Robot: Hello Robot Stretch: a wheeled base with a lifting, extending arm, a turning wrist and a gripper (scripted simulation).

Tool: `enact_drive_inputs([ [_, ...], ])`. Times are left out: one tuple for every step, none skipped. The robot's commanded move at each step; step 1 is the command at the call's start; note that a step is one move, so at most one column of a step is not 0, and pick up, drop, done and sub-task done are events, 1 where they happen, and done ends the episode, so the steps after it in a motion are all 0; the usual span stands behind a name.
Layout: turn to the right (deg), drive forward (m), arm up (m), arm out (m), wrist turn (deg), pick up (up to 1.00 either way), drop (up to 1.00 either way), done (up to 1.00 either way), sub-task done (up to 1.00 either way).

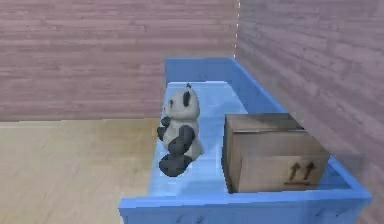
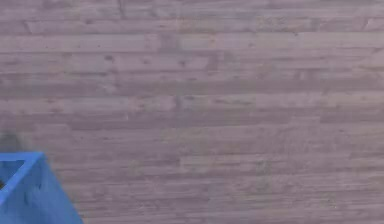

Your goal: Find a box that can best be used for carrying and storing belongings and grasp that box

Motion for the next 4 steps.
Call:
enact_drive_inputs([
  [-45.0, 0.0, 0.0, 0.0, 0.0, 0.0, 0.0, 0.0, 0.0],
  [-18.0, 0.0, 0.0, 0.0, 0.0, 0.0, 0.0, 0.0, 0.0],
  [0.0, 0.0, 0.5, 0.0, 0.0, 0.0, 0.0, 0.0, 0.0],
  [0.0, 0.0, 0.18, 0.0, 0.0, 0.0, 0.0, 0.0, 0.0],
])
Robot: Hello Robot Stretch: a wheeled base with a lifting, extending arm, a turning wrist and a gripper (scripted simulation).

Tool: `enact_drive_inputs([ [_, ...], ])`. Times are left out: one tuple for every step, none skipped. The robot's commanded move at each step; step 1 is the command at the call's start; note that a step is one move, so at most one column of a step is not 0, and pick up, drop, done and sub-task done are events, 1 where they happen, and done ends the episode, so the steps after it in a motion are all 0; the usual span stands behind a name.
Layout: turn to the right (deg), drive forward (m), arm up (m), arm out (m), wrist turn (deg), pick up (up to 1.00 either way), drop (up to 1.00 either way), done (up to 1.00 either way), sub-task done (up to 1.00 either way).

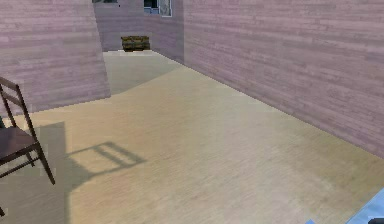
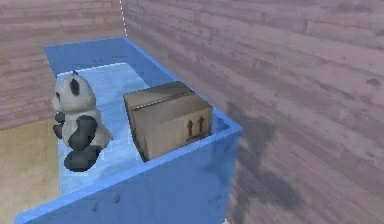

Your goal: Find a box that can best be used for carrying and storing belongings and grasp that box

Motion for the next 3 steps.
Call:
enact_drive_inputs([
  [0.0, 0.0, 0.0, 0.42, 0.0, 0.0, 0.0, 0.0, 0.0],
  [0.0, 0.0, 0.0, 0.0, 45.0, 0.0, 0.0, 0.0, 0.0],
  [0.0, 0.0, 0.0, 0.0, 45.0, 0.0, 0.0, 0.0, 0.0],
])
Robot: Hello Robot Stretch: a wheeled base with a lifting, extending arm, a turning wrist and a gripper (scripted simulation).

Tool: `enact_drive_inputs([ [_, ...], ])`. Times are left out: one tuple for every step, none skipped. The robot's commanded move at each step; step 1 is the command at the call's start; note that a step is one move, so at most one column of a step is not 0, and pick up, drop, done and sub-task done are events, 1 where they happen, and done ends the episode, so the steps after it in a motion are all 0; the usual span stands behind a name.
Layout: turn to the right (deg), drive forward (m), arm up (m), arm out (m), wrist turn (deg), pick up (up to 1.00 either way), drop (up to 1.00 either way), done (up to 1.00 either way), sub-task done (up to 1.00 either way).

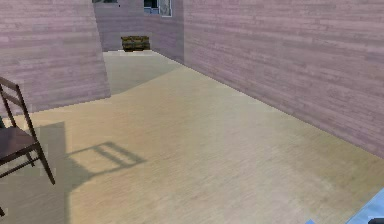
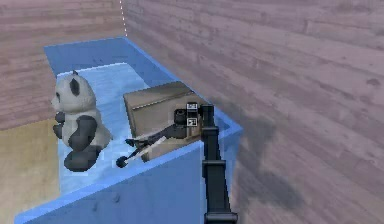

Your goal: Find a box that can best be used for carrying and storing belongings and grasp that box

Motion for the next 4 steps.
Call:
enact_drive_inputs([
  [0.0, 0.0, 0.0, 0.0, 36.0, 0.0, 0.0, 0.0, 0.0],
  [0.0, 0.0, 0.0, 0.0, 0.0, 1.0, 0.0, 0.0, 0.0],
  [0.0, 0.0, 0.1, 0.0, 0.0, 0.0, 0.0, 0.0, 0.0],
  [0.0, 0.0, 0.0, 0.0, 0.0, 0.0, 0.0, 1.0, 0.0],
])
